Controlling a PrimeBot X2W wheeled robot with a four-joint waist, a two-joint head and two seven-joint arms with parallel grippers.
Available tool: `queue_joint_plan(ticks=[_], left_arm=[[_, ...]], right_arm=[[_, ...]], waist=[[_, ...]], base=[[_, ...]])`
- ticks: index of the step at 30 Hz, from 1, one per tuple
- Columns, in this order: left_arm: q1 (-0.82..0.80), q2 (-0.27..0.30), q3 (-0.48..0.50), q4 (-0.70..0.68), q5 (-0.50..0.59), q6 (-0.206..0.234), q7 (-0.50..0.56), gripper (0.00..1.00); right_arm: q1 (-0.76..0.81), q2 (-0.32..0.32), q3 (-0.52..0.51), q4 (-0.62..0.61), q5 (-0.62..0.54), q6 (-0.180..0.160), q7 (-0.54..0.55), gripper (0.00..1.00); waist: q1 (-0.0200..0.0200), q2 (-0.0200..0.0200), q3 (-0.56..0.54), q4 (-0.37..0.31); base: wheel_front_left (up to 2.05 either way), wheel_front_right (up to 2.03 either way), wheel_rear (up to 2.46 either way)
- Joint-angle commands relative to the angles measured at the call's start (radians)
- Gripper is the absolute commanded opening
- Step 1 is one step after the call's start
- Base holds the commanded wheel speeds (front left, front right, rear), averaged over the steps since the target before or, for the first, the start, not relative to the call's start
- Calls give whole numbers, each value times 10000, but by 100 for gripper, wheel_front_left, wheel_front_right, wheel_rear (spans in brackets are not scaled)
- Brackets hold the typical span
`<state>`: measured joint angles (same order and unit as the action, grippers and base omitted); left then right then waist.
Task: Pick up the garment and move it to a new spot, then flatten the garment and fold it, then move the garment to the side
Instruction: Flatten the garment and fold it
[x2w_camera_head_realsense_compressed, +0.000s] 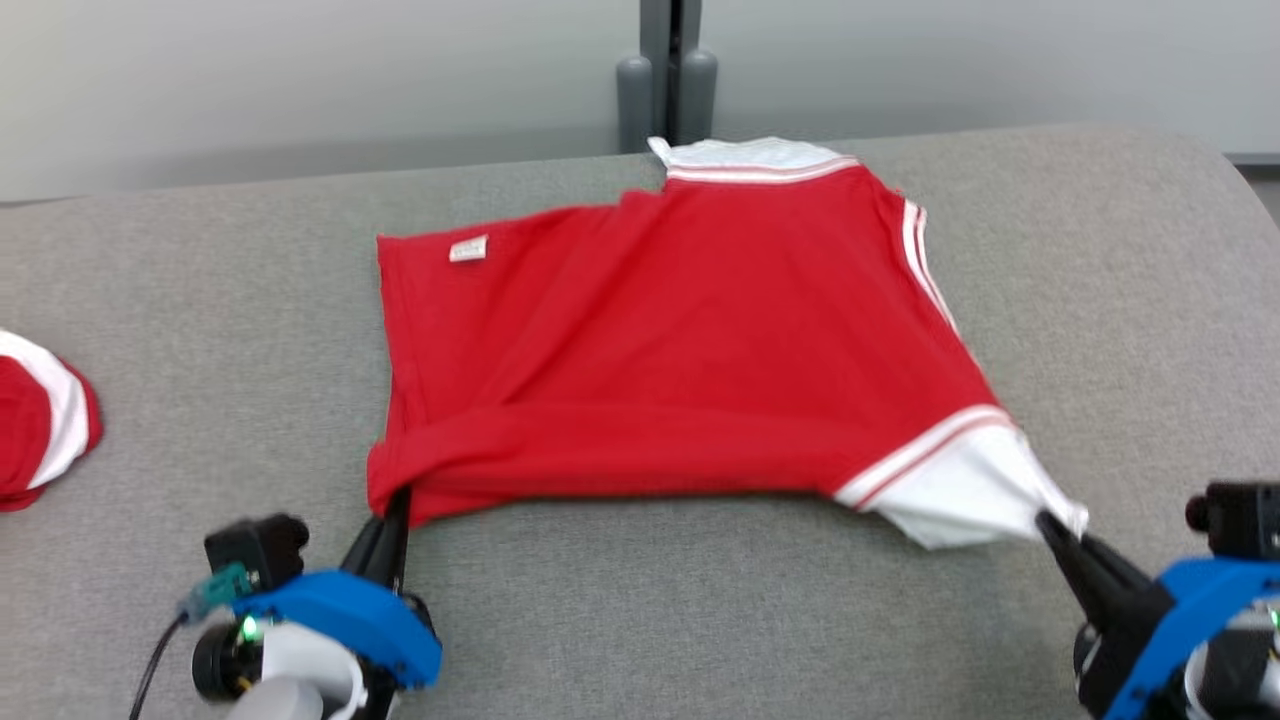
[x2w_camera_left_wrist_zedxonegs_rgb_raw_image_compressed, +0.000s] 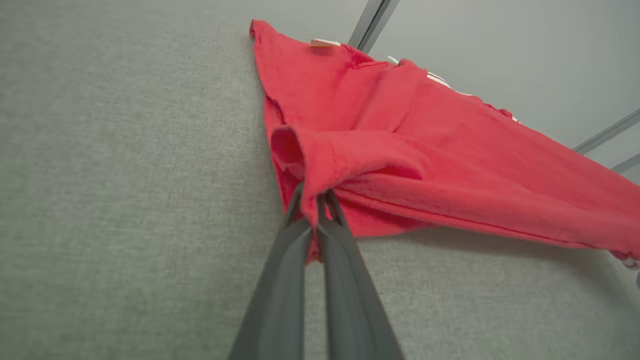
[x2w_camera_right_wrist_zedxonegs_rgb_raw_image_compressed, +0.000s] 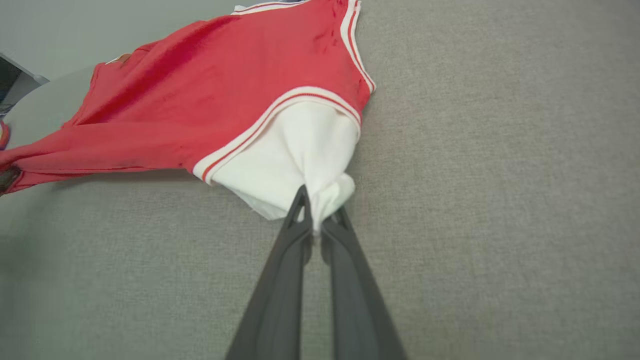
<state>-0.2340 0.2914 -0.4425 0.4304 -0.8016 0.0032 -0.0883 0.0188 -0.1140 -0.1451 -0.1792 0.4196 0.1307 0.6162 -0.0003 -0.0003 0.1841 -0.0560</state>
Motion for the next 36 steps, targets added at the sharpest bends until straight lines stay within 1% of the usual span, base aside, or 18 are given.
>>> queue_joint_plan(ticks=[1, 3, 6, 11, 15, 21, 26, 32, 36], left_arm=[[290, 61, -13, -183, -91, 149, 43, 0], [718, 140, 22, -531, -127, 354, 88, 0], [1305, 318, -11, -962, -46, 601, 71, 0], [1889, 663, -193, -1428, 121, 722, 230, 0], [2221, 770, -281, -1691, 144, 920, 418, 0], [2438, 801, -385, -2024, 23, 931, 628, 0], [2446, 778, -508, -2101, 23, 847, 725, 0], [2221, 768, -600, -2145, 13, 770, 796, 0], [1967, 703, -558, -2128, -74, 735, 851, 0]], right_arm=[[351, 107, -160, -288, -81, 1, 209, 0], [884, 364, -302, -782, -251, 1, 617, 0], [1575, 545, -478, -1262, -256, 1, 1179, 0], [2339, 618, -714, -1660, -394, 1, 1940, 0], [2594, 630, -761, -1764, -204, 1, 2145, 0], [2427, 633, -647, -1676, -176, 3, 1921, 0], [2335, 632, -411, -1474, 31, 3, 1869, 0], [1843, 633, -312, -1175, -102, 3, 1337, 0], [1252, 631, -334, -889, 51, 3, 874, 0]], waist=[[3, 3, -68, 42], [3, 3, -213, 121], [3, 3, -393, 203], [3, 3, -568, 247], [3, 3, -658, 213], [3, 3, -718, 186], [3, 3, -774, 210], [3, 3, -855, 277], [3, 3, -883, 303]], base=[[0, 0, 0], [0, 0, 0], [0, 0, 0], [0, 0, 0], [0, 0, 0], [0, 0, 0], [0, 0, 0], [0, 0, 0], [0, 0, 0]])
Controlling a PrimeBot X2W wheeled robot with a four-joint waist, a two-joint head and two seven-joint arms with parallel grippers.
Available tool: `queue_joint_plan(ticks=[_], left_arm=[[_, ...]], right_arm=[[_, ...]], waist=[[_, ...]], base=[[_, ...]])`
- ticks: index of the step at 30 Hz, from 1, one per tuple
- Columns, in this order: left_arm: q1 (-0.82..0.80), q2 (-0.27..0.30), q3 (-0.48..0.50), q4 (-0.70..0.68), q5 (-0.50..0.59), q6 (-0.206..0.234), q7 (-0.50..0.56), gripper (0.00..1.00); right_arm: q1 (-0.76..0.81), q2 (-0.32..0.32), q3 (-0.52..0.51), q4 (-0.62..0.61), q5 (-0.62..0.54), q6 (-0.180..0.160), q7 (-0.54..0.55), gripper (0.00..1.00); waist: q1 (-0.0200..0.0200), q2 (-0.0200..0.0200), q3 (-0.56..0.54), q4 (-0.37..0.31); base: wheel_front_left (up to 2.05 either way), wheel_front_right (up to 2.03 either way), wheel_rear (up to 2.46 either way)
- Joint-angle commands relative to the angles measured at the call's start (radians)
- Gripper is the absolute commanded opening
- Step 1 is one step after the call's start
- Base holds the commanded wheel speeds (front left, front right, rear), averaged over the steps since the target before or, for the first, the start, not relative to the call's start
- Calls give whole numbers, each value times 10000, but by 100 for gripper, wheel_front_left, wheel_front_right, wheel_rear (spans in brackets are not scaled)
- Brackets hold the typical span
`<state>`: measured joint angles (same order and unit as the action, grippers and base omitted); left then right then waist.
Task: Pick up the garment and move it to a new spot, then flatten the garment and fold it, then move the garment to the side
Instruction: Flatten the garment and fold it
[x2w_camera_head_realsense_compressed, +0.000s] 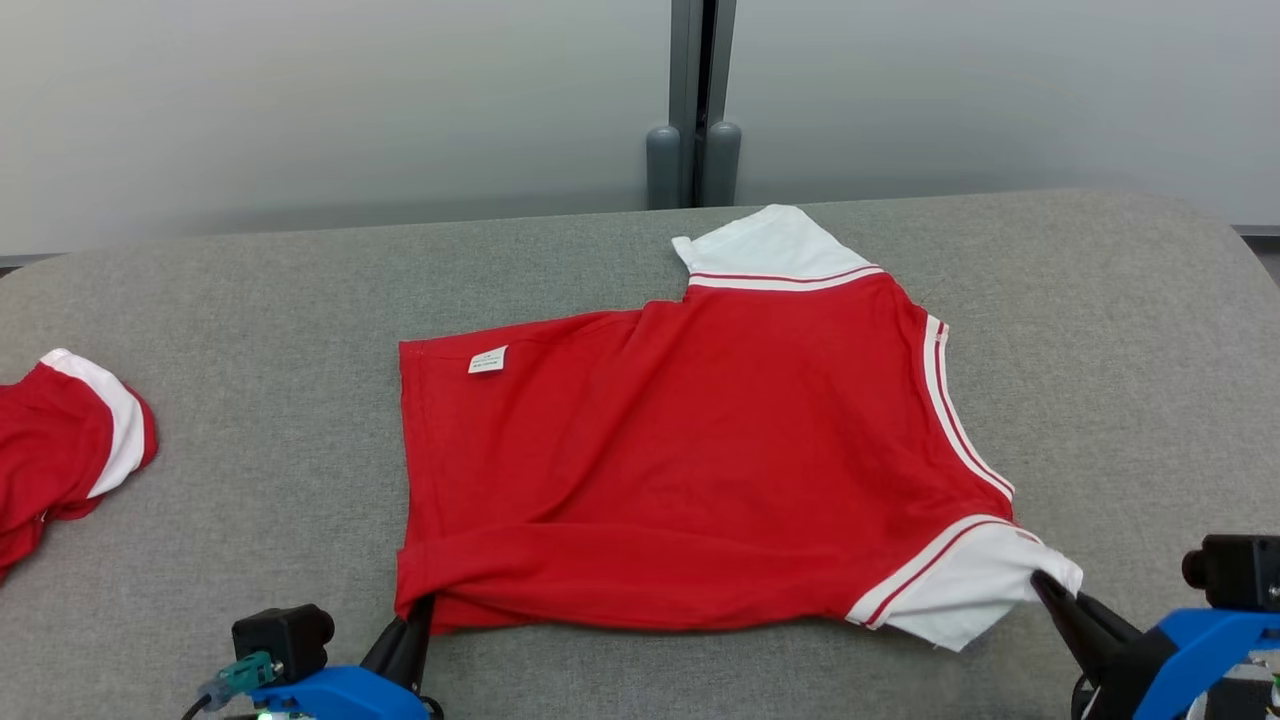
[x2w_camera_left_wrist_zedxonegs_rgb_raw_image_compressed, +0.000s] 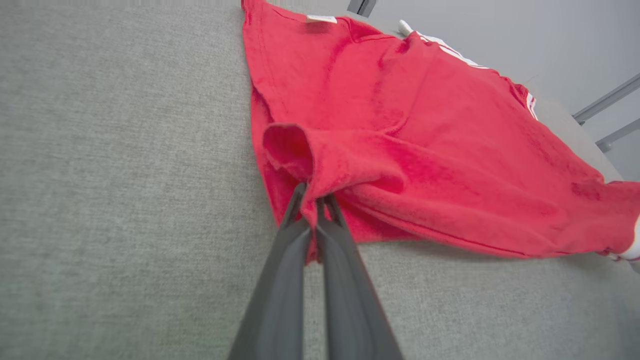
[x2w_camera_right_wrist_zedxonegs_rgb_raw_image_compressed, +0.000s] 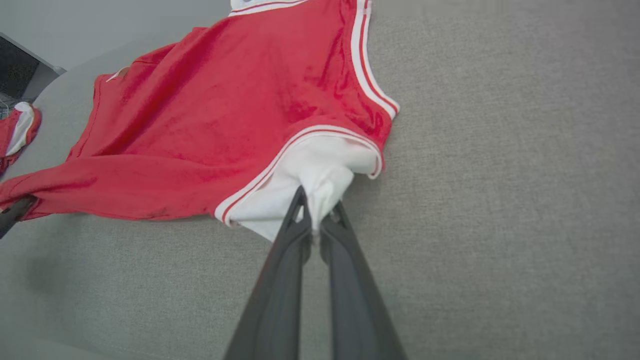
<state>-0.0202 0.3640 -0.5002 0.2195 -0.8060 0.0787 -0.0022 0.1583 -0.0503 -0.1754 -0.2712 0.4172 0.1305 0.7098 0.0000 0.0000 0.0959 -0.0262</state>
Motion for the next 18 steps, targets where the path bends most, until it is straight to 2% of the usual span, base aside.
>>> queue_joint_plan(ticks=[1, 11, 18], left_arm=[[-224, -42, 38, -6, -48, -31, 13, 0], [-1246, -256, 82, 558, -149, -43, 302, 0], [-1963, -460, 47, 1059, -62, -99, 267, 0]], right_arm=[[-321, -6, -31, 139, 103, 5, -149, 0], [-2601, -5, 148, 1434, -232, 5, -484, 0], [-4184, -10, -133, 2581, -406, 5, -974, 0]], waist=[[0, 0, -4, 9], [0, 0, 450, 114], [0, 0, 1059, 255]], base=[[0, 0, 0], [0, 0, 0], [0, 0, 0]])
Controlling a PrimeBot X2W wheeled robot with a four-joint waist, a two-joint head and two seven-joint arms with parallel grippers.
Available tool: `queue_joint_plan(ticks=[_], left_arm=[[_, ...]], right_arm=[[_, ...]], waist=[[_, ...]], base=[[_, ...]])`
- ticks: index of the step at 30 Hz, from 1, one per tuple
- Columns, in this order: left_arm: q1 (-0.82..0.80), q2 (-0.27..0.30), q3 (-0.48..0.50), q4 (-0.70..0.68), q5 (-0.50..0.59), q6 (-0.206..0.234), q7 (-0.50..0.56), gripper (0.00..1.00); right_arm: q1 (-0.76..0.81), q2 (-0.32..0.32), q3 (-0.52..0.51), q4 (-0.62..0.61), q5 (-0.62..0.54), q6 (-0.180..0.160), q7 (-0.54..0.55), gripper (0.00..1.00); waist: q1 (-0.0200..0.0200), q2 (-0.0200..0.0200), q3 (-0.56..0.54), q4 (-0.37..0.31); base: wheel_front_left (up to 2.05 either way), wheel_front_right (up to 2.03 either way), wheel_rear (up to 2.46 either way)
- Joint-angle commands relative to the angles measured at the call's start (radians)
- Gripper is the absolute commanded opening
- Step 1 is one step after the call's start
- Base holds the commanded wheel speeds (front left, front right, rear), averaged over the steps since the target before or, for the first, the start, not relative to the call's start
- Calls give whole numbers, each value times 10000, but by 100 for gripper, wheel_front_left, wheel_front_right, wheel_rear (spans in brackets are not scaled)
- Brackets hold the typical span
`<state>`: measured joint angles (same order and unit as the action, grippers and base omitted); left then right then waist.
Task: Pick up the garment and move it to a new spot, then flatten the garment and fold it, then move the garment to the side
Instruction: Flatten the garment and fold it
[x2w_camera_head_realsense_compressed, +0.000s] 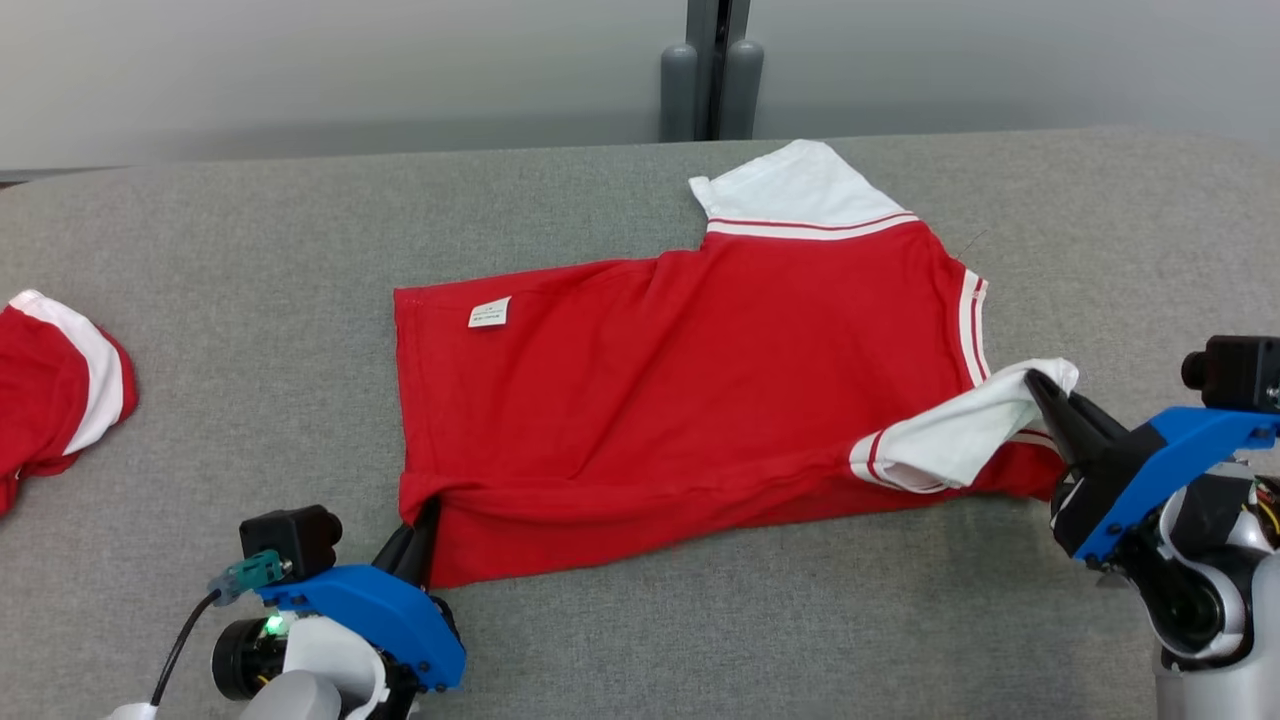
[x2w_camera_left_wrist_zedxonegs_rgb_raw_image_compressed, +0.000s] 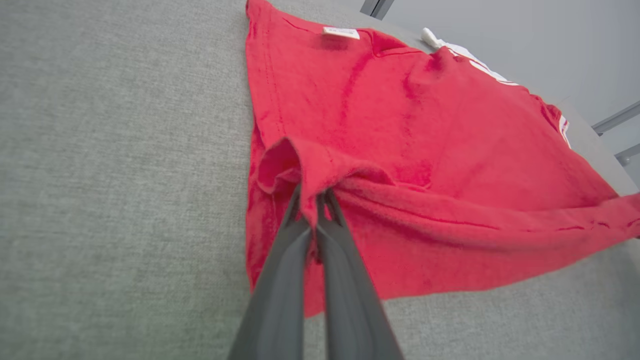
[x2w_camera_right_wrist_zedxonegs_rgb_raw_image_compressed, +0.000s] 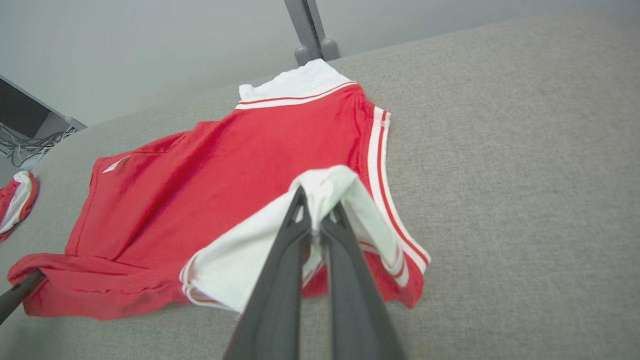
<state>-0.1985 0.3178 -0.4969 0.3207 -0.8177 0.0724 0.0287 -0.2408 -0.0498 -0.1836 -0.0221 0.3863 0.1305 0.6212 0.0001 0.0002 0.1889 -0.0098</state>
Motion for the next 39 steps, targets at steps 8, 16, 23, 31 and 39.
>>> queue_joint_plan(ticks=[8, 16, 23, 31, 39], left_arm=[[-979, -208, -12, 626, 205, -116, -238, 0], [-1348, -280, -42, 958, 389, -95, -644, 100], [-827, 111, 5, 709, 597, 100, -939, 100], [-9, 457, -172, 5, 879, 764, -801, 100], [-340, 163, -588, 377, 1254, 1366, -294, 100]], right_arm=[[-1398, -17, -156, 1422, -643, 5, -618, 0], [-1852, -27, 181, 1881, -602, 5, -1241, 100], [-1165, -249, 16, 1298, -736, 3, -1405, 100], [106, -227, -548, 609, -1583, 5, -1333, 100], [-55, -35, -1107, 1650, -2923, 5, -2119, 100]], waist=[[-1, -2, 748, 273], [-1, -2, 900, 331], [-1, -2, 504, 294], [-1, -2, 162, 233], [-1, -2, 483, 180]], base=[[0, 0, 0], [0, 0, 0], [0, 0, 0], [0, 0, 0], [0, 0, 0]])
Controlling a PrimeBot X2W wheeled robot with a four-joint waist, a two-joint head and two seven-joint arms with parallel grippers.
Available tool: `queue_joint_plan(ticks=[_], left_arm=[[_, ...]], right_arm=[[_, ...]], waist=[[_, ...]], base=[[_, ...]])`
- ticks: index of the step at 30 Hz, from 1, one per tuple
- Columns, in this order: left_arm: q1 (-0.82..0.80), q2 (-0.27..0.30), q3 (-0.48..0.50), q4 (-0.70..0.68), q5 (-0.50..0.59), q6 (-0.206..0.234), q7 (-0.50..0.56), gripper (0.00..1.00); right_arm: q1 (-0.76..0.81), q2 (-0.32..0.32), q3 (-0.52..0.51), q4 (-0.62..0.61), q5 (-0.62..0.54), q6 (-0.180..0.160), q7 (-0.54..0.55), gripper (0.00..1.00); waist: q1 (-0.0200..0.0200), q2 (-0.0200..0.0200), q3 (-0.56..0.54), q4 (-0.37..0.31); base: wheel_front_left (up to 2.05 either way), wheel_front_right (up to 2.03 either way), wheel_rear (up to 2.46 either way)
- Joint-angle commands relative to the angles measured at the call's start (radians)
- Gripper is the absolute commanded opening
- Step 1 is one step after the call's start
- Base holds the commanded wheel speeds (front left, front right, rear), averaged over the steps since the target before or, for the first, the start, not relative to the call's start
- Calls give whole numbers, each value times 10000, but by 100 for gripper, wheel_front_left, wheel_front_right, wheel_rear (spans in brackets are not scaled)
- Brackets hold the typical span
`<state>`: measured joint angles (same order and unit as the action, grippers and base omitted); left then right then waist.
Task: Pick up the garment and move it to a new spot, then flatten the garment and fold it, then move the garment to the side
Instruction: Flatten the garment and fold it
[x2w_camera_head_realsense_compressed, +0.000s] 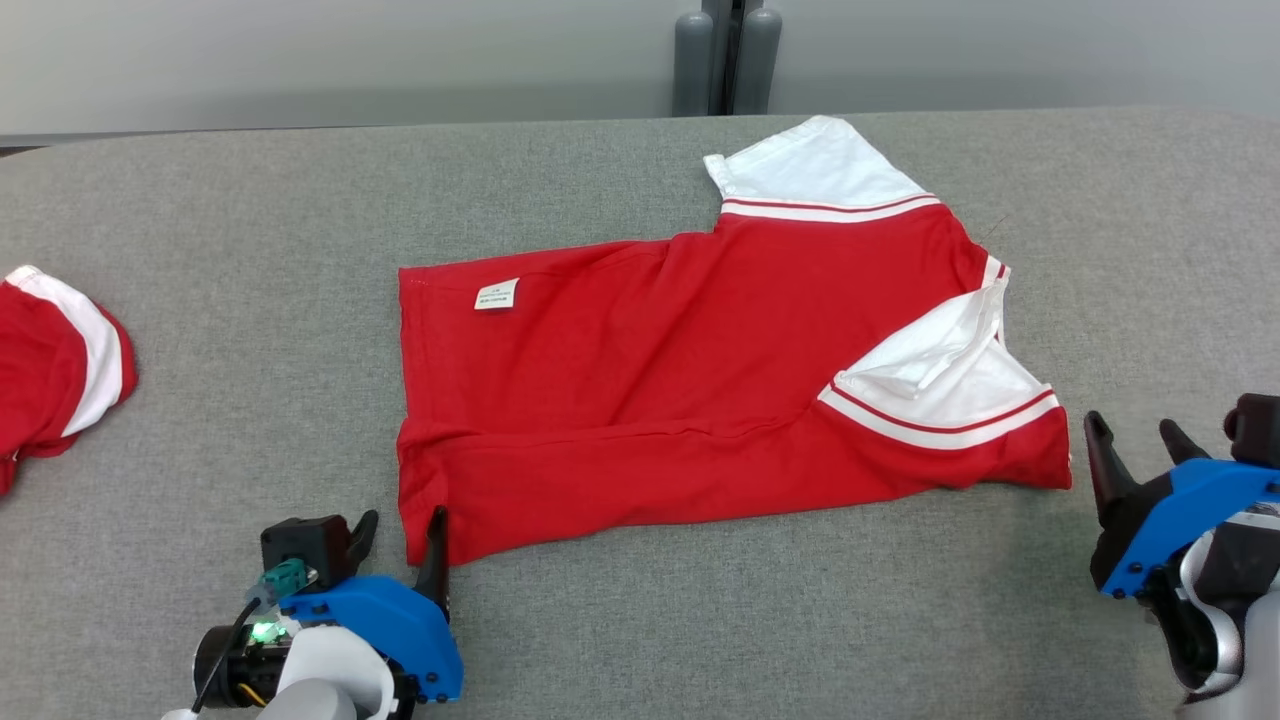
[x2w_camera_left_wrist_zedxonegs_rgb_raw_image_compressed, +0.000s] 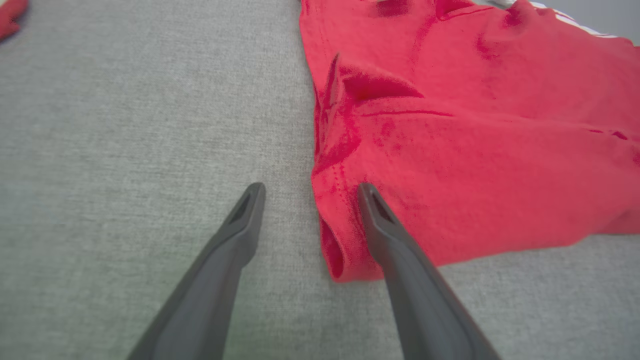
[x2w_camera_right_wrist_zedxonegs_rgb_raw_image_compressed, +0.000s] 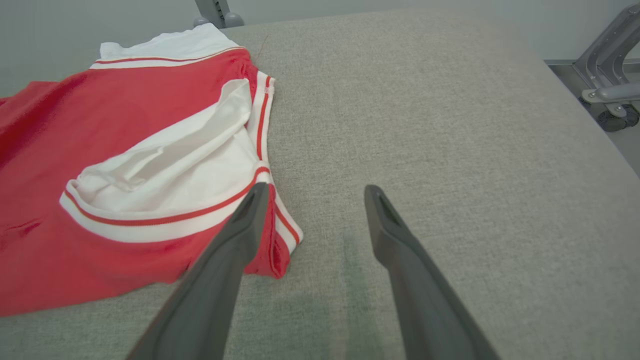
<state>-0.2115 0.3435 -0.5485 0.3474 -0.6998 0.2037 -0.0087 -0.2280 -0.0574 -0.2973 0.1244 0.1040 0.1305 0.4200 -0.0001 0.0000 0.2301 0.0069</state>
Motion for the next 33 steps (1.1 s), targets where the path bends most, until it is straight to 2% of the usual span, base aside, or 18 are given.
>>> queue_joint_plan(ticks=[1, 13, 19, 20, 21, 22, 23, 24, 28, 33], left_arm=[[-300, -129, -128, 236, 116, 89, 146, 100], [-971, -562, -459, 1578, 122, -211, 330, 100], [-1064, -809, -695, 2128, -180, -665, 896, 100], [-1048, -893, -768, 2207, -249, -751, 999, 100], [-1030, -962, -863, 2284, -283, -855, 1129, 100], [-998, -1029, -953, 2342, -329, -961, 1231, 68], [-962, -1097, -1018, 2396, -379, -1068, 1318, 52], [-918, -1157, -1094, 2466, -444, -1148, 1438, 0], [-787, -1128, -1194, 2707, -614, -1436, 1760, 0], [-753, -845, -824, 2382, -790, -1419, 1302, 0]], right_arm=[[-286, 47, 78, 365, -175, 5, -235, 100], [-1169, 61, 487, 2805, 8, 3, -1009, 100], [-1109, 150, 1060, 3608, 180, 17, -785, 100], [-1023, 162, 1159, 3598, 161, 25, -732, 48], [-924, 167, 1233, 3557, 100, 28, -707, 29], [-820, 175, 1326, 3469, 23, 28, -714, 0], [-736, 163, 1315, 3375, -7, 26, -755, 0], [-649, 134, 1303, 3258, -91, 14, -781, 0], [-463, 77, 1229, 2701, -172, 3, -862, 0], [-25, 59, 1033, 1719, -21, 3, -796, 0]], waist=[[1, 0, 142, 9], [1, 0, 650, 39], [1, 0, 737, 81], [1, 0, 731, 83], [1, 0, 720, 79], [1, 0, 706, 72], [1, 0, 687, 60], [1, 0, 663, 45], [1, 0, 510, -26], [1, 0, 159, -31]], base=[[0, 0, 0], [0, 0, 0], [0, 0, 0], [0, 0, 0], [0, 0, 0], [0, 0, 0], [0, 0, 0], [0, 0, 0], [0, 0, 0], [0, 0, 0]])
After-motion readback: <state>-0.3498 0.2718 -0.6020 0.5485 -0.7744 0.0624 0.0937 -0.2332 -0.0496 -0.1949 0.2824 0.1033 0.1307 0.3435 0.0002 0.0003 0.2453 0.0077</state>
